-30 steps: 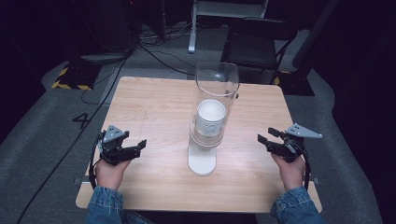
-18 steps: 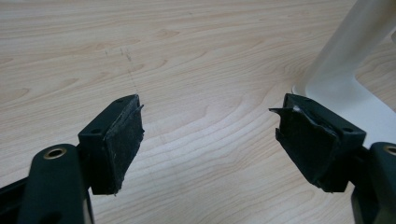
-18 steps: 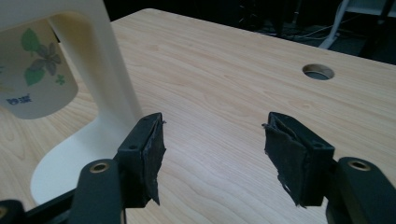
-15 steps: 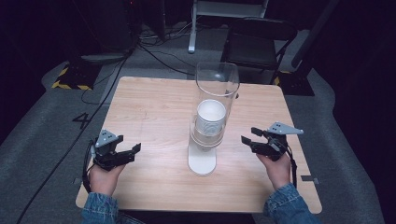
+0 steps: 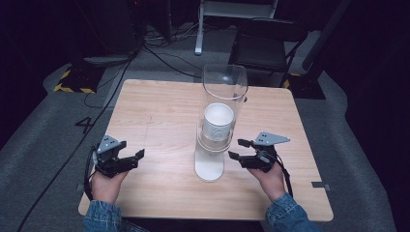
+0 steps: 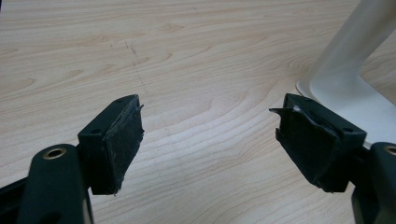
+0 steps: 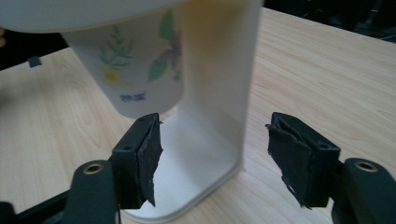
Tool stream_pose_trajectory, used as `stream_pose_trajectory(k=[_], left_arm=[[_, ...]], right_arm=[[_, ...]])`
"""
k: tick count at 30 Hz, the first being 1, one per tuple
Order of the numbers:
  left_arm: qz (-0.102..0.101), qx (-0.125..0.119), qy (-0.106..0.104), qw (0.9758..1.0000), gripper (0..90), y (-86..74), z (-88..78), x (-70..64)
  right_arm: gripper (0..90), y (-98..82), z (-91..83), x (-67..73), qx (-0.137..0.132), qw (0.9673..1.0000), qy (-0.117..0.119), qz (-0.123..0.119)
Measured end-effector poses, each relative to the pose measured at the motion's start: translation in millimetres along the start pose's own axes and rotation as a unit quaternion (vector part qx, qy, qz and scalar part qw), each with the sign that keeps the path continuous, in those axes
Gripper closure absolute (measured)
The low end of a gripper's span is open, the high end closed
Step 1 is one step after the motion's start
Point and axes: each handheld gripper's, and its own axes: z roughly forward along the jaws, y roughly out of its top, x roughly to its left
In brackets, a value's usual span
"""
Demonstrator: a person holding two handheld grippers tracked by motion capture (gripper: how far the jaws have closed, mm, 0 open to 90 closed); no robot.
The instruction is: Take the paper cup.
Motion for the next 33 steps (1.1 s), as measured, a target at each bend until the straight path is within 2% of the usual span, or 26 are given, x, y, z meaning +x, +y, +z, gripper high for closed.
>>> stream_pose_trajectory(k=[11, 19, 20, 24, 27, 28, 29, 33], left_arm=[[-0.001, 0.004, -0.001, 1.0000, 22.6, -0.7, 3.5, -0.8], [0.003, 0.010, -0.001, 0.9999, 22.6, -1.3, 5.9, -1.9], [0.004, 0.011, -0.001, 0.9999, 22.6, -1.5, 6.5, -1.9], [0.004, 0.011, -0.002, 0.9999, 22.6, -1.6, 7.5, -2.1], [0.005, 0.011, -0.001, 0.9999, 22.6, -1.7, 7.9, -2.5], [0.005, 0.011, -0.001, 0.9999, 22.6, -1.7, 7.9, -2.5], [0.008, 0.011, 0.000, 0.9999, 22.6, -1.8, 8.1, -2.5], [0.006, 0.010, 0.000, 0.9999, 22.6, -1.9, 8.2, -2.5]], right_arm=[[30.5, 6.8, 20.4, 20.7, -0.021, 0.9984, 0.049, -0.020], [25.8, 10.0, 31.8, 24.4, -0.040, 0.9970, 0.065, -0.014], [24.7, 9.8, 35.0, 23.5, -0.043, 0.9962, 0.075, -0.009], [21.9, 9.3, 41.7, 24.1, -0.053, 0.9953, 0.080, -0.013], [20.2, 8.9, 47.9, 25.8, -0.062, 0.9961, 0.060, -0.021], [20.2, 8.9, 47.9, 25.8, -0.062, 0.9961, 0.060, -0.021], [21.0, 8.3, 53.1, 24.5, -0.067, 0.9951, 0.070, -0.018], [22.6, 7.1, 61.4, 22.7, -0.084, 0.9933, 0.079, 0.002]])
